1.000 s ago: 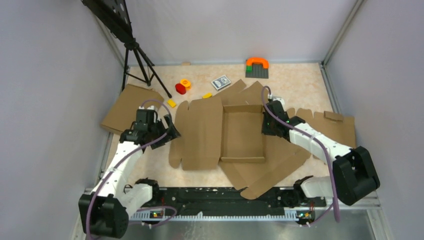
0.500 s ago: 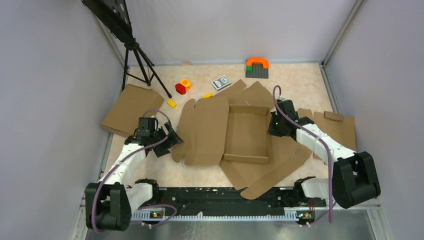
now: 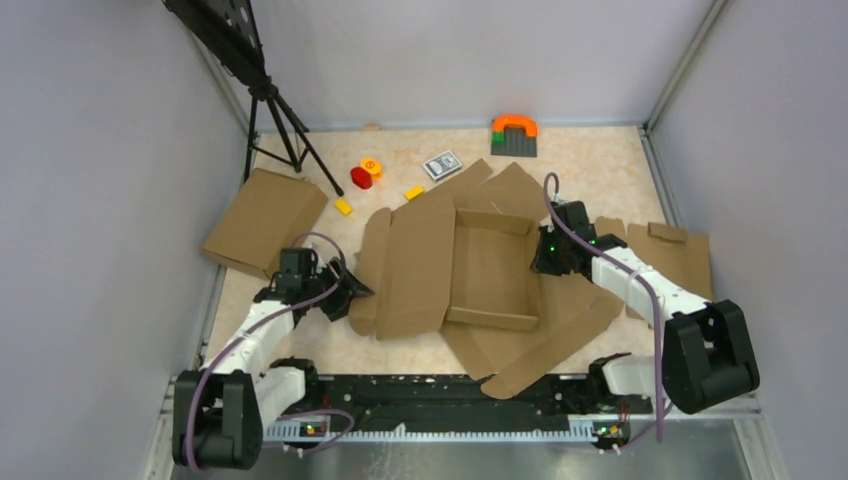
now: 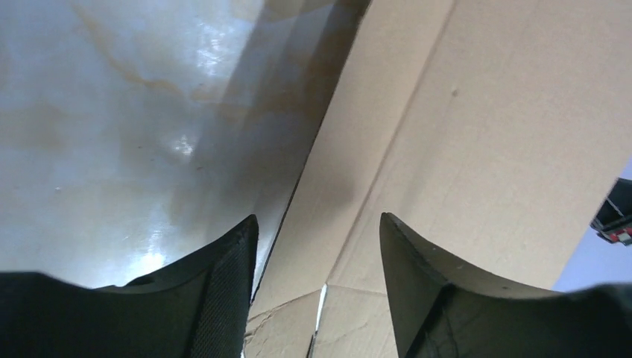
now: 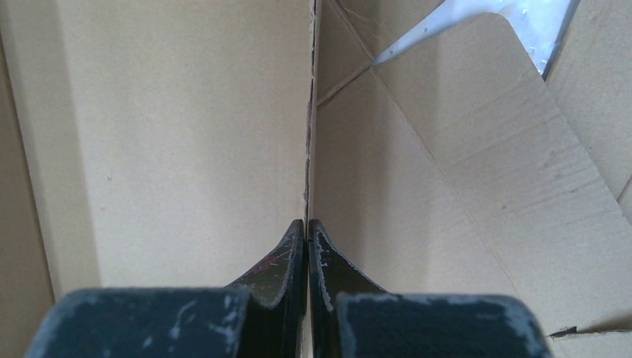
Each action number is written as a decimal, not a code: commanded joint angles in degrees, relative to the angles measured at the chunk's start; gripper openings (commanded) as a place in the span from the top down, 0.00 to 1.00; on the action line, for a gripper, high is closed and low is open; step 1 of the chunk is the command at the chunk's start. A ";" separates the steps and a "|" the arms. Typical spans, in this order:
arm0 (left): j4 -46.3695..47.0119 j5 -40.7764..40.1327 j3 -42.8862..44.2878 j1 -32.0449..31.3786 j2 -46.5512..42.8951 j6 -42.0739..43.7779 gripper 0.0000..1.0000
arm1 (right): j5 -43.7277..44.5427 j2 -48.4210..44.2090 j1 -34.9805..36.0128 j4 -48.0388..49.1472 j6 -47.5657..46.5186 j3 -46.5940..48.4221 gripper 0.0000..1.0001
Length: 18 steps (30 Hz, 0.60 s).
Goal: Fold the paper box
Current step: Adjust the paper box at the center of the board.
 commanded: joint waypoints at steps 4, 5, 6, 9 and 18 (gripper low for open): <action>0.70 0.85 3.35 0.19 -10.07 1.43 0.40 | -2.53 -1.03 -0.41 2.52 -0.62 0.15 1.00; 0.41 0.95 4.26 0.19 -11.50 1.97 0.41 | -2.59 -0.90 -0.36 2.48 -0.81 0.07 1.00; 0.03 1.30 4.91 0.19 -12.22 2.24 0.44 | -2.49 -0.83 -0.35 2.43 -0.97 0.06 1.00; 2.71 5.07 4.65 0.19 -12.11 1.51 0.53 | -2.36 -0.64 -0.37 2.38 -1.06 -0.03 1.00; -1.09 3.97 5.95 0.19 -6.40 6.02 0.92 | -1.84 -0.96 -0.34 2.47 -1.49 -0.38 1.00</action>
